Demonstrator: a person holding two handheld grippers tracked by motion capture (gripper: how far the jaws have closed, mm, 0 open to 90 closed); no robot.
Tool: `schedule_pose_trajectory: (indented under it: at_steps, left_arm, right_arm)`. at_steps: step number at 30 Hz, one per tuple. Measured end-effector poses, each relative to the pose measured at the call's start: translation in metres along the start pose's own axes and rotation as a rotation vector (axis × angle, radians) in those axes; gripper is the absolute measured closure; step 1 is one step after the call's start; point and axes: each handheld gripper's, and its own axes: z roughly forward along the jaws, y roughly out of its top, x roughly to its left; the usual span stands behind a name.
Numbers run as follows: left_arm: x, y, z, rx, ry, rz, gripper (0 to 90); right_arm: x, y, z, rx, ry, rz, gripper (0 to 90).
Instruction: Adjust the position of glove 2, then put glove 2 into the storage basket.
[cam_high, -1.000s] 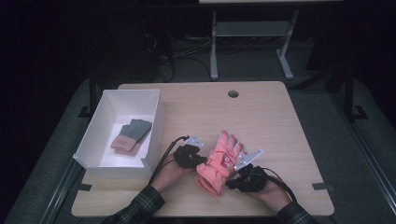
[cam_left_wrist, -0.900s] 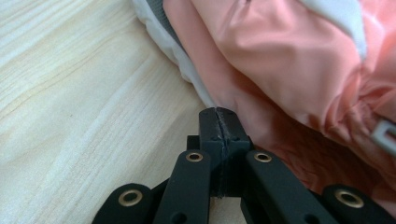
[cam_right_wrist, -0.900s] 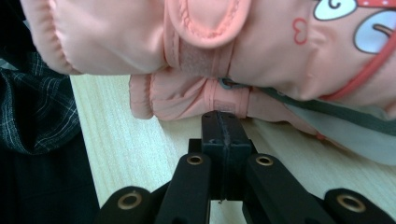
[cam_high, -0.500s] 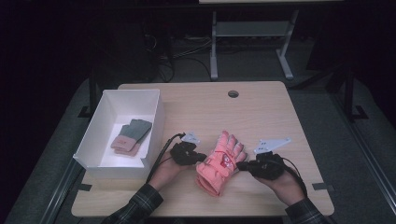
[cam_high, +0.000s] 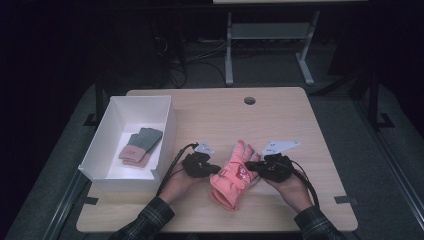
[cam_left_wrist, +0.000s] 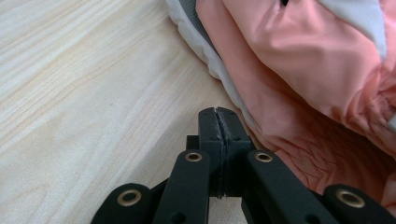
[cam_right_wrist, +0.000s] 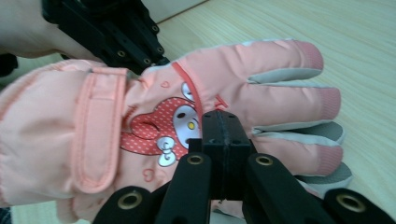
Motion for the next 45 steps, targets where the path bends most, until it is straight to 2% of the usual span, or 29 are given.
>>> schedule_pose_trajectory:
  at_steps: [3,6,8,9,14,15,16,17,18,19,22,23,25,27,31,33,34,38,41,43,45]
  left_arm:
    - [0.0,0.0,0.001,0.013,-0.001,0.007,89.0]
    - [-0.002,0.0,0.002,0.008,-0.004,-0.007,89.0]
    - [-0.001,0.0,0.003,0.022,-0.006,0.004,89.0]
    - [-0.002,-0.001,0.004,0.015,-0.005,-0.01,88.9]
    - [0.001,-0.001,0.002,0.026,0.012,-0.011,88.5]
    - [0.001,0.0,0.0,0.028,0.018,-0.01,88.0]
    - [0.0,0.001,-0.001,0.016,0.027,-0.023,87.4]
    - [0.001,0.002,-0.003,0.026,0.034,-0.012,86.3]
    - [0.0,0.003,-0.004,0.012,0.039,-0.029,84.9]
    - [0.0,0.005,-0.005,0.012,0.054,-0.027,83.2]
    - [-0.003,0.012,-0.011,-0.014,0.077,-0.039,77.0]
    - [-0.002,0.015,-0.014,-0.012,0.091,-0.03,74.0]
    - [-0.001,0.021,-0.021,-0.04,0.098,-0.044,69.3]
    - [-0.001,0.027,-0.027,-0.067,0.071,-0.061,61.5]
    - [-0.007,0.04,-0.033,-0.098,-0.017,-0.059,42.6]
    - [-0.009,0.044,-0.03,-0.089,-0.077,-0.065,31.4]
    - [-0.01,0.046,-0.027,-0.084,-0.094,-0.07,25.8]
    - [-0.01,0.048,-0.014,-0.074,-0.113,-0.095,16.8]
    - [-0.007,0.048,-0.005,-0.052,-0.129,-0.108,14.3]
    - [-0.007,0.046,0.002,-0.028,-0.148,-0.112,13.6]
    - [-0.006,0.044,0.009,-0.024,-0.178,-0.133,13.4]
  right_arm:
    - [0.0,-0.004,0.006,0.033,0.003,0.013,90.0]
    - [0.001,-0.007,0.015,0.076,0.004,0.018,90.0]
    - [0.002,-0.008,0.018,0.083,0.003,0.022,90.0]
    - [0.001,-0.008,0.019,0.09,0.007,0.025,90.0]
    - [-0.001,-0.016,0.027,0.11,0.018,0.046,90.0]
    - [-0.001,-0.017,0.029,0.112,0.012,0.034,90.0]
    - [0.0,-0.017,0.031,0.116,0.011,0.041,90.0]
    - [0.0,-0.018,0.032,0.125,0.013,0.052,90.0]
    - [-0.001,-0.019,0.033,0.125,0.017,0.051,90.0]
    - [-0.001,-0.019,0.033,0.127,0.022,0.061,90.0]
    - [-0.001,-0.019,0.035,0.129,0.017,0.056,90.0]
    - [0.0,-0.019,0.035,0.13,0.013,0.053,90.0]
    - [0.0,-0.02,0.036,0.129,0.01,0.044,90.0]
    - [0.0,-0.02,0.035,0.13,0.014,0.052,90.0]
    - [0.0,-0.02,0.036,0.128,0.009,0.037,90.0]
    - [0.001,-0.019,0.035,0.128,0.007,0.04,90.0]
    - [0.001,-0.019,0.035,0.129,0.006,0.041,90.0]
    - [0.001,-0.019,0.035,0.133,0.002,0.036,90.0]
    - [0.001,-0.019,0.035,0.133,0.003,0.036,90.0]
    - [0.001,-0.019,0.035,0.134,0.003,0.035,90.0]
    - [0.001,-0.019,0.035,0.134,0.003,0.033,90.0]
